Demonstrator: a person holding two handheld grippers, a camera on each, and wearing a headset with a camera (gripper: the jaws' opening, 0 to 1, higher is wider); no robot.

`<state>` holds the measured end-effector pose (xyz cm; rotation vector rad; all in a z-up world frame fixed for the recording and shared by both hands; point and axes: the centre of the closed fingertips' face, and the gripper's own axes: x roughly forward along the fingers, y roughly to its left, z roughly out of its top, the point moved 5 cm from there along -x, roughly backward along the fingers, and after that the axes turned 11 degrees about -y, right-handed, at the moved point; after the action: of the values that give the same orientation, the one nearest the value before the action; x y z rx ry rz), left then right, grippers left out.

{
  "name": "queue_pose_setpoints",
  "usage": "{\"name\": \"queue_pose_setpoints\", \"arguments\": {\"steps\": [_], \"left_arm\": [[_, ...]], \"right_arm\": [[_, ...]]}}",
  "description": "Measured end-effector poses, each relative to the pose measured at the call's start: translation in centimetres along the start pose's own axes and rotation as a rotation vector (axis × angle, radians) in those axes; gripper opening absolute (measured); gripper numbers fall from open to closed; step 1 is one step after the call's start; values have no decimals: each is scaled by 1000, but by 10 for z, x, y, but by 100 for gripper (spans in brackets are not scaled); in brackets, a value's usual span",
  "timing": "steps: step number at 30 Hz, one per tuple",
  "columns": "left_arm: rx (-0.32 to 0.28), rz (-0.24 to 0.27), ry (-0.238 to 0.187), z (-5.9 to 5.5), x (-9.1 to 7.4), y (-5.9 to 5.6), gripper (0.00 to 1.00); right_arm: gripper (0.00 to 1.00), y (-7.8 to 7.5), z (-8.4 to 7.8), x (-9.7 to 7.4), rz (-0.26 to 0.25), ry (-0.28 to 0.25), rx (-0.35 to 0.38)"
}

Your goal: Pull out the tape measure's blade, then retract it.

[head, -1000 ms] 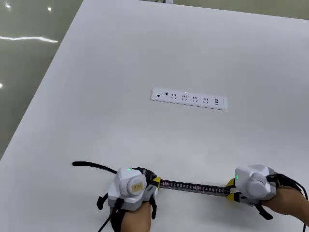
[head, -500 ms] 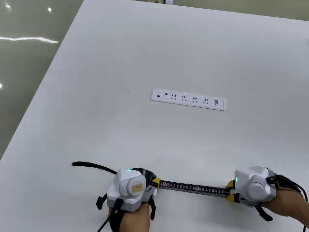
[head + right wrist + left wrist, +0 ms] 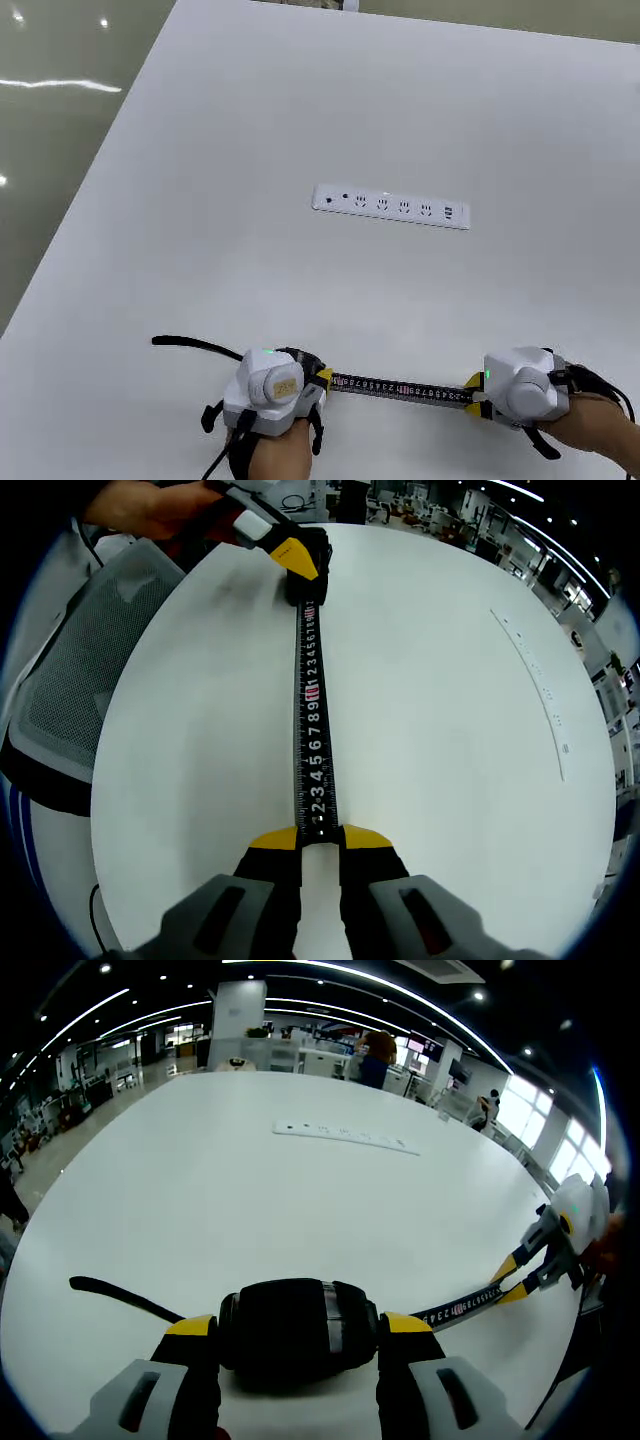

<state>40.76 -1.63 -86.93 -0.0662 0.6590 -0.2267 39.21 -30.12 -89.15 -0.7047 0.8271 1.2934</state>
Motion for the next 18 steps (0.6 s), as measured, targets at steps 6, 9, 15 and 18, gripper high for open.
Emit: {"name": "queue_pose_setpoints", "arguments": {"steps": [6, 9, 15, 18], "left_arm": [[0, -6, 5, 1, -1, 0, 61], [-1, -6, 6, 0, -1, 0, 61], [0, -7, 5, 0, -1, 0, 61], [-1, -9, 8, 1, -1, 0, 61]], "right_arm": [[12, 1, 6, 2, -26, -17, -14], [12, 1, 7, 4, -31, -22, -20], [12, 1, 9, 4, -35, -24, -21], [12, 2, 14, 6, -44, -33, -35]]}}
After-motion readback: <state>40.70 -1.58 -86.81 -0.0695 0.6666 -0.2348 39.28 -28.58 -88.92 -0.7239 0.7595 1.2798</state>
